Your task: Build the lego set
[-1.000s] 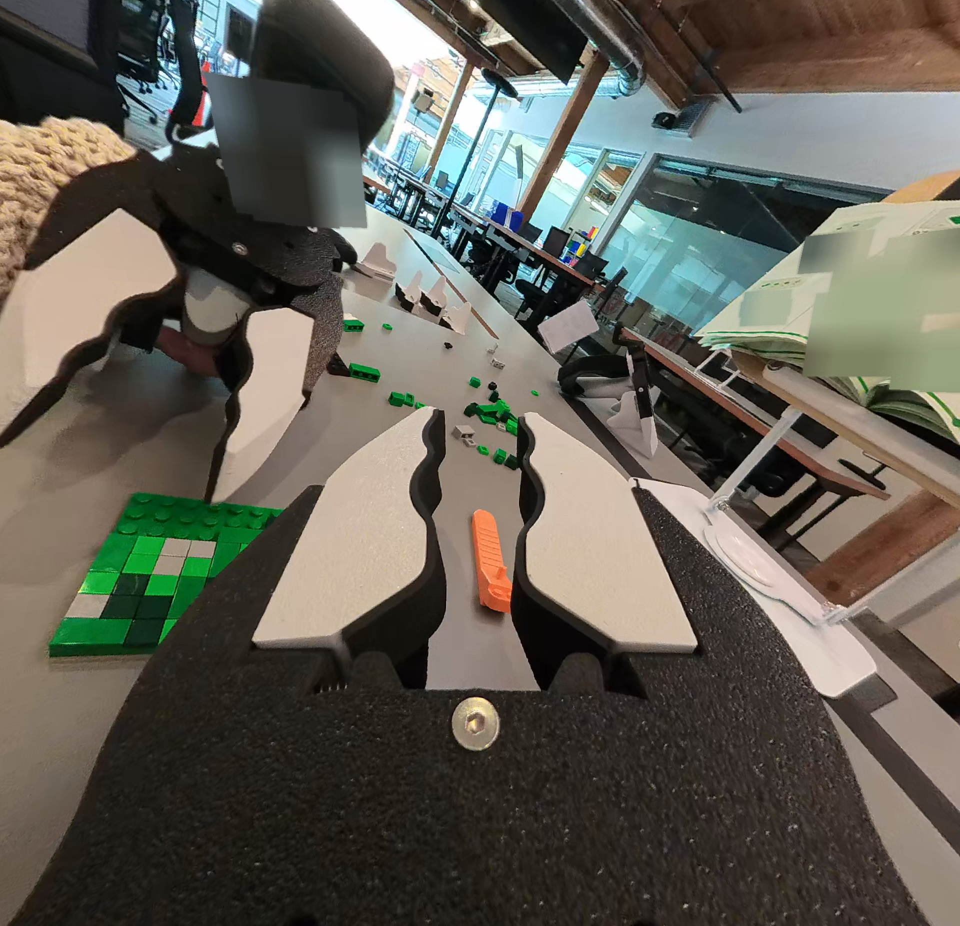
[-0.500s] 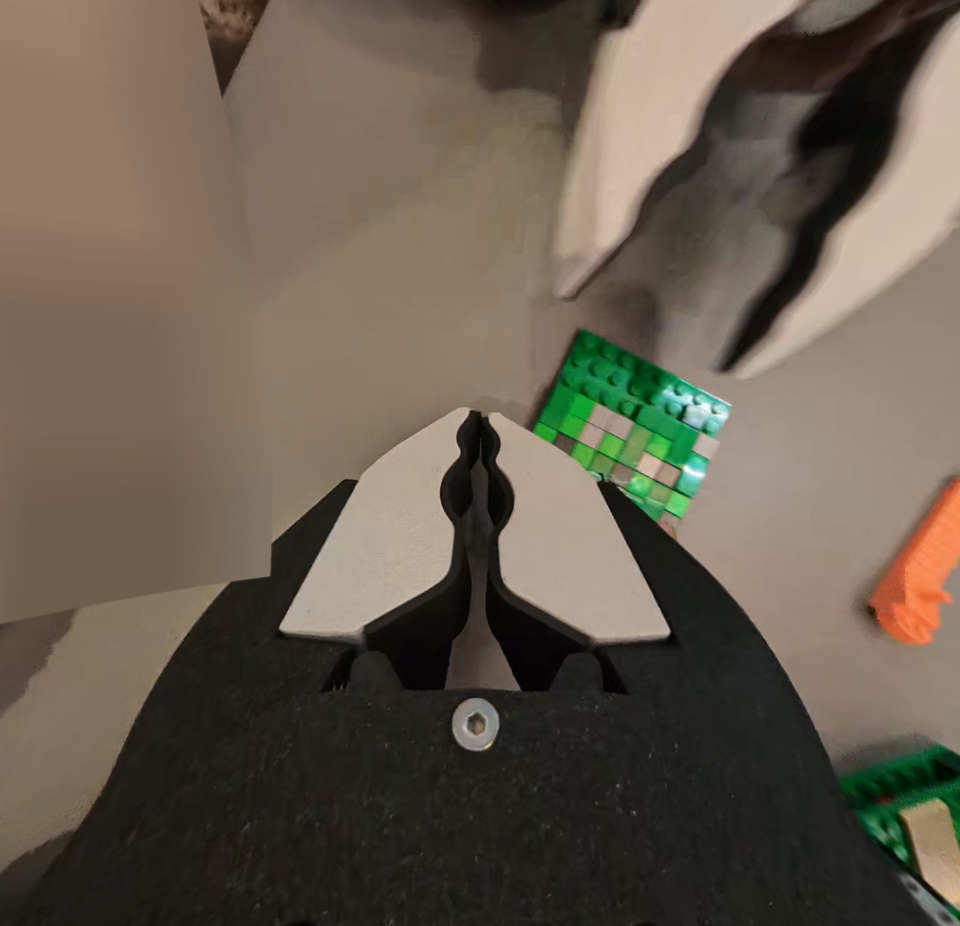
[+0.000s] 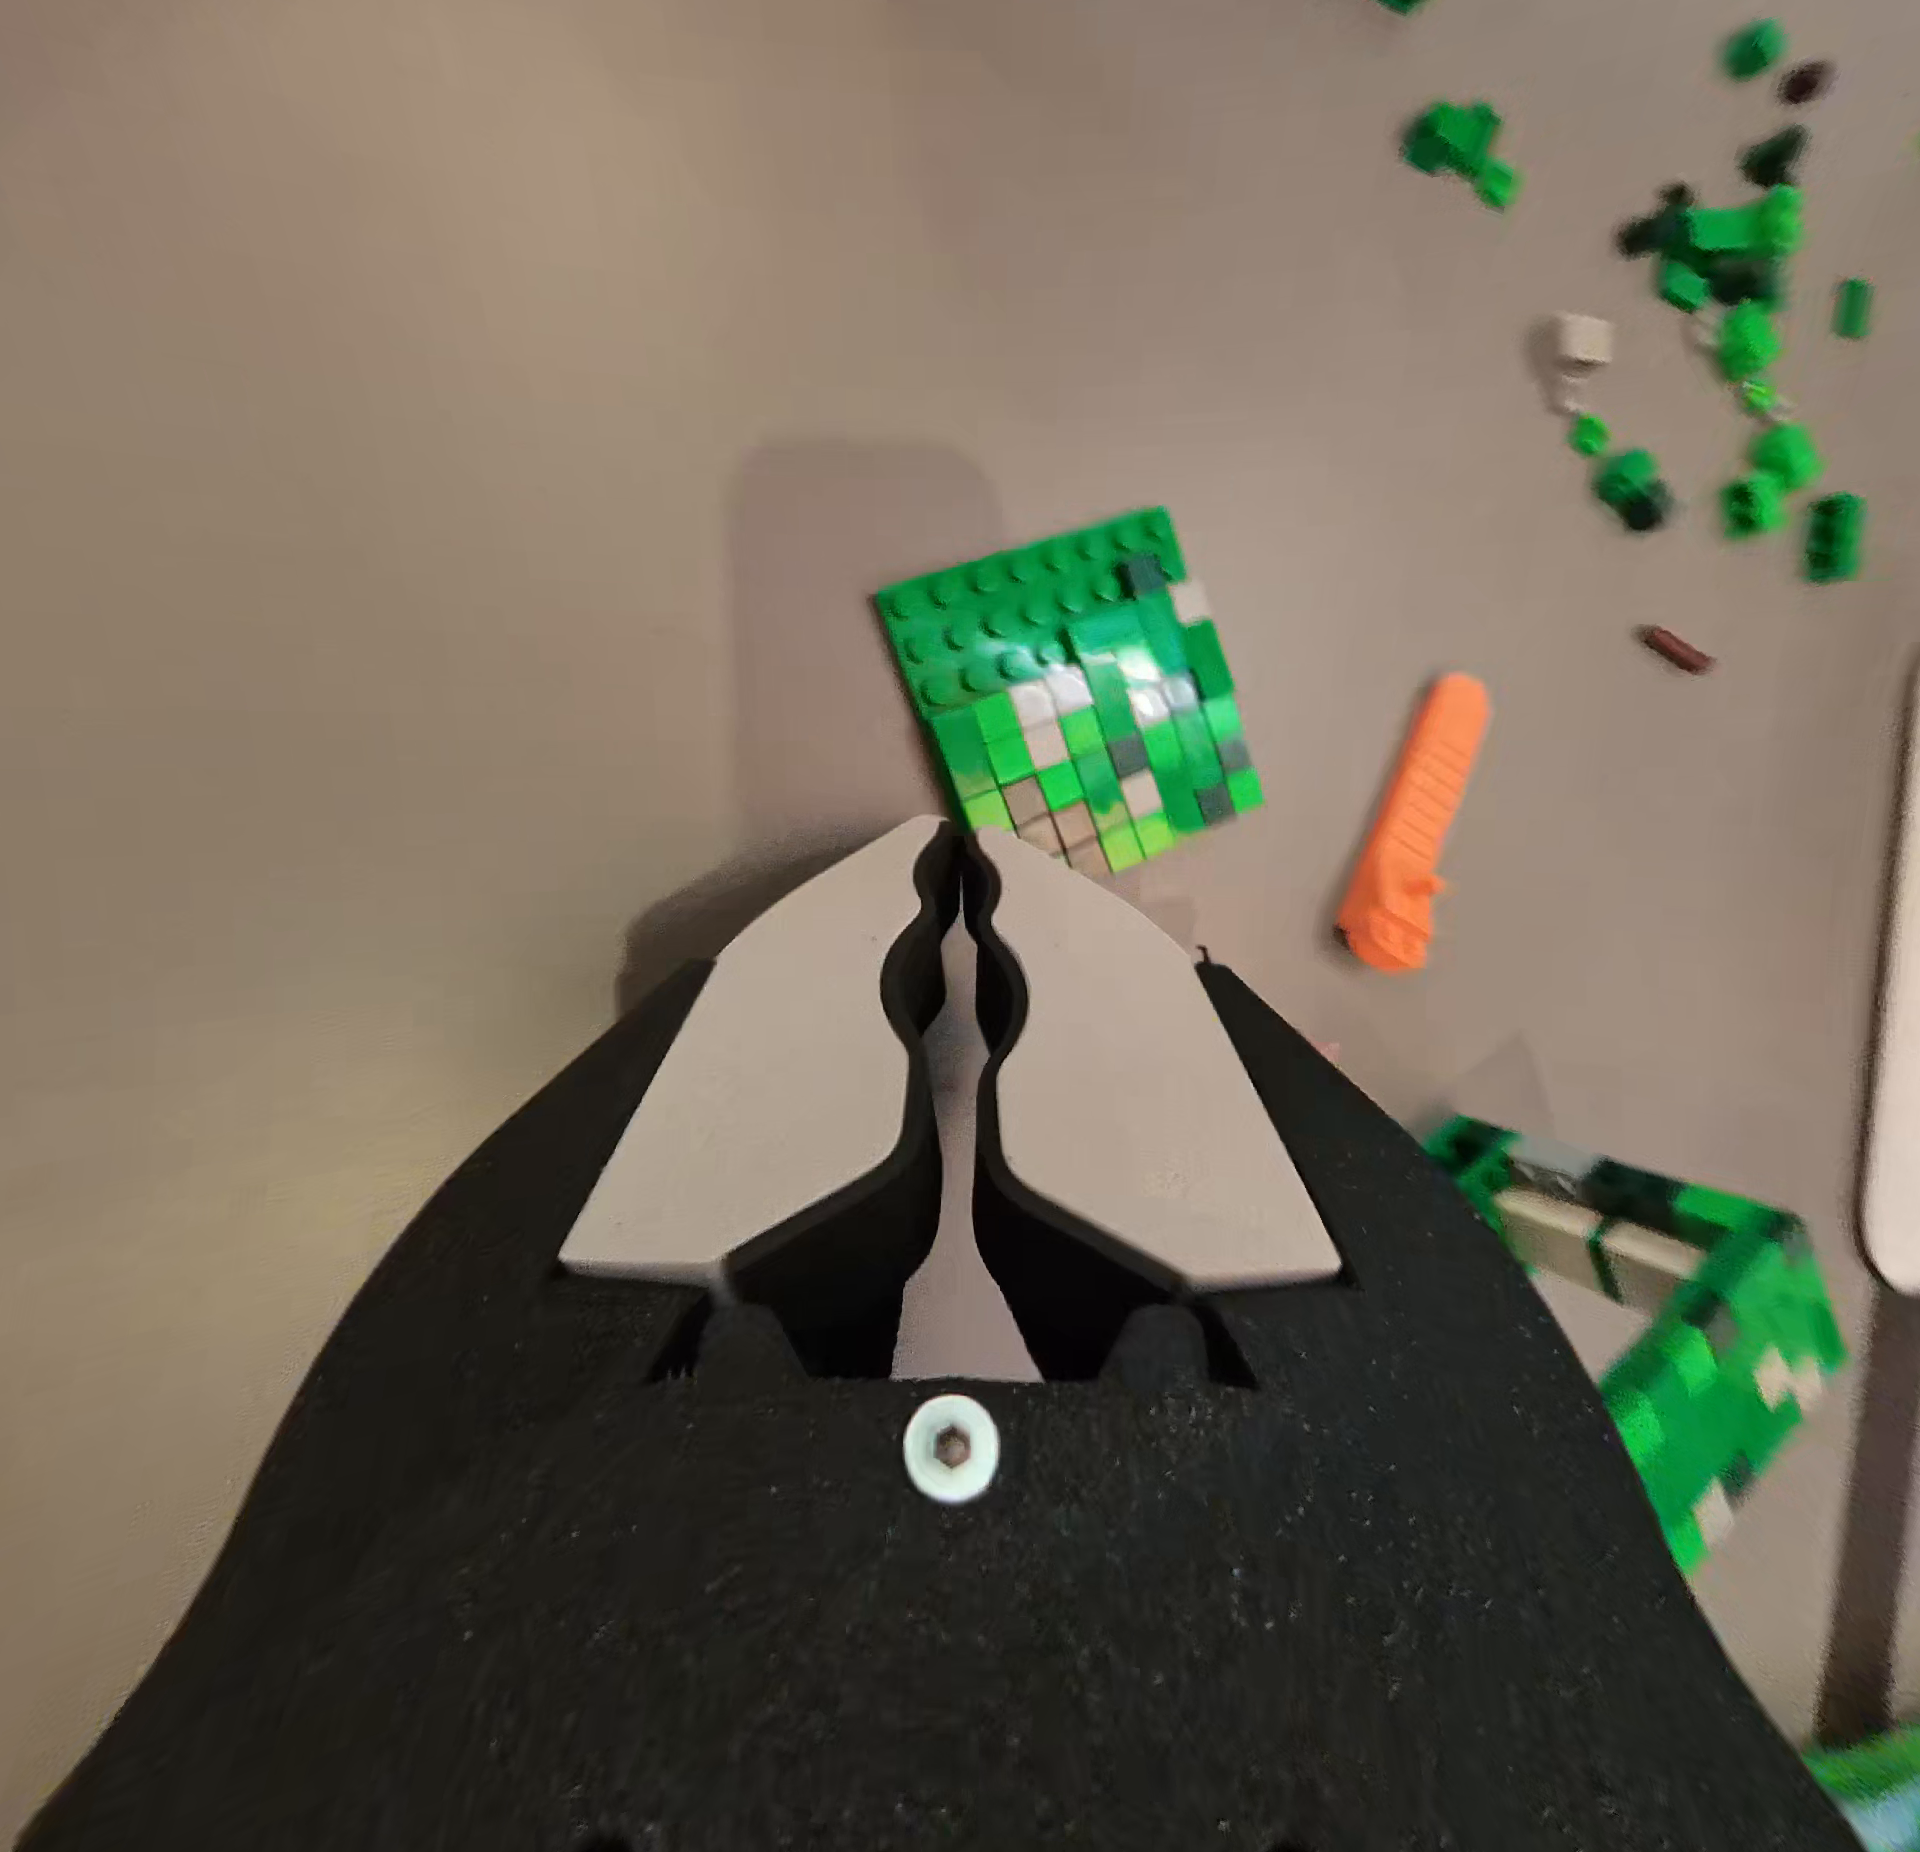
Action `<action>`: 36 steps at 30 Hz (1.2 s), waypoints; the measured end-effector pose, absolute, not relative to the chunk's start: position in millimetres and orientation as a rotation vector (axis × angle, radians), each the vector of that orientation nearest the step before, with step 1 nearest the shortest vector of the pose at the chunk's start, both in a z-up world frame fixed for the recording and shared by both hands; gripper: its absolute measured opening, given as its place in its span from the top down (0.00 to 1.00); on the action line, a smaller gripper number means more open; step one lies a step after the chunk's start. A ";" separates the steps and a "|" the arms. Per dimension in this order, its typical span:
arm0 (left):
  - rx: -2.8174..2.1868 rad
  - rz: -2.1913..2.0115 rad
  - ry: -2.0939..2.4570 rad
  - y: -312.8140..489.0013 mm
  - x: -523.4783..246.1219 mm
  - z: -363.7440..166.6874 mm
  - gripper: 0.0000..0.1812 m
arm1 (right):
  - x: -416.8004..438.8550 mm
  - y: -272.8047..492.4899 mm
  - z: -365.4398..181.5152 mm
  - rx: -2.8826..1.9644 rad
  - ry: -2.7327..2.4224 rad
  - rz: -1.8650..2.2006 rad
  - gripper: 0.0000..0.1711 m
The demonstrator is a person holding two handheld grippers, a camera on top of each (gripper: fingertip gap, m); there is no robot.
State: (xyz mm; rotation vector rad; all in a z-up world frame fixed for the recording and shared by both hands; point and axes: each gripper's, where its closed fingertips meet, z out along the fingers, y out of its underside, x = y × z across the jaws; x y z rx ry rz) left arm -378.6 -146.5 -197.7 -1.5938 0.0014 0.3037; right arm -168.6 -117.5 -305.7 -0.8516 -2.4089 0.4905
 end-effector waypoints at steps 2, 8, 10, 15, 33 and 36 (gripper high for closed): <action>-1.576 0.352 -0.126 -155.9 -401.3 -197.1 0.78 | -180.8 -101.6 -299.1 -0.921 -2.283 0.432 0.98; -1.522 0.484 -0.342 -182.0 -443.0 -195.9 0.79 | -198.9 -109.4 -281.8 -1.211 -2.053 0.735 0.68; -1.528 0.496 -0.359 -184.0 -447.0 -197.4 0.79 | -201.1 -108.7 -291.8 -1.208 -2.059 0.660 0.66; -1.567 0.507 -0.340 -180.7 -445.9 -201.9 0.80 | -207.8 -128.0 -288.5 -1.199 -2.044 0.727 0.68; -1.666 0.381 -0.148 -153.7 -408.6 -210.2 0.79 | -169.5 -183.7 -309.0 -1.018 -2.538 0.944 0.84; -1.720 0.394 -0.094 -148.3 -401.1 -216.7 0.80 | -187.6 -167.0 -287.0 -1.086 -2.326 1.041 0.86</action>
